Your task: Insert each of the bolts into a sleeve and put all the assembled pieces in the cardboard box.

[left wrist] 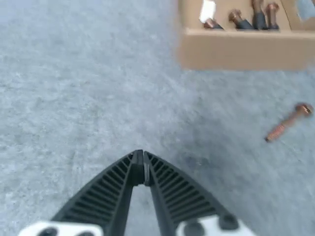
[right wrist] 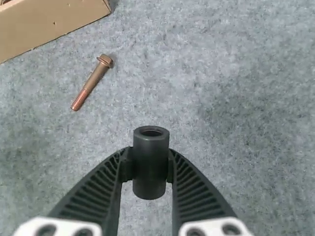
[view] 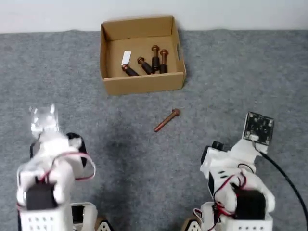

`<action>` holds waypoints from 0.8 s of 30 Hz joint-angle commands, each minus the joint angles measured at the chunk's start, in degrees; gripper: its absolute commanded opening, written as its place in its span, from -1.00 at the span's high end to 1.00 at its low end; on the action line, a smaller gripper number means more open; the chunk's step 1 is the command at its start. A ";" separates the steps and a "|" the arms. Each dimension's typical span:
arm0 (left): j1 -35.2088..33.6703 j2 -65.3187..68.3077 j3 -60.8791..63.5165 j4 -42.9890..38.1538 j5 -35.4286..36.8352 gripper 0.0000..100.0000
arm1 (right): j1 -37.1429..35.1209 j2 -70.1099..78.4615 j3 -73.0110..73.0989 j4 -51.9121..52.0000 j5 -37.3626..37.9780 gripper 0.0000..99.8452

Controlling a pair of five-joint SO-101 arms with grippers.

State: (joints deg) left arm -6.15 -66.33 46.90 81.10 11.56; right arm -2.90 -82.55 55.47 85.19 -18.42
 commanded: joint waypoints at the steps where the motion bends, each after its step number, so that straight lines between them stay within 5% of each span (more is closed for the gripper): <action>1: 6.33 16.88 -15.16 3.96 -0.44 0.99 | 0.57 -3.74 0.88 -0.75 0.44 0.98; 8: 16.88 39.30 -33.80 5.19 -1.41 0.99 | 0.66 -10.86 4.57 0.22 0.44 0.98; 12: 21.63 50.02 -40.57 5.19 -12.13 0.99 | 1.10 -15.25 6.33 1.36 0.18 0.98; 24: 25.14 78.68 -61.23 7.30 -25.05 0.97 | 3.56 -17.71 7.74 0.66 0.09 0.98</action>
State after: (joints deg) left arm 18.55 7.96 -7.69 87.96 -12.00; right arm 0.35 -99.96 63.38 86.33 -18.42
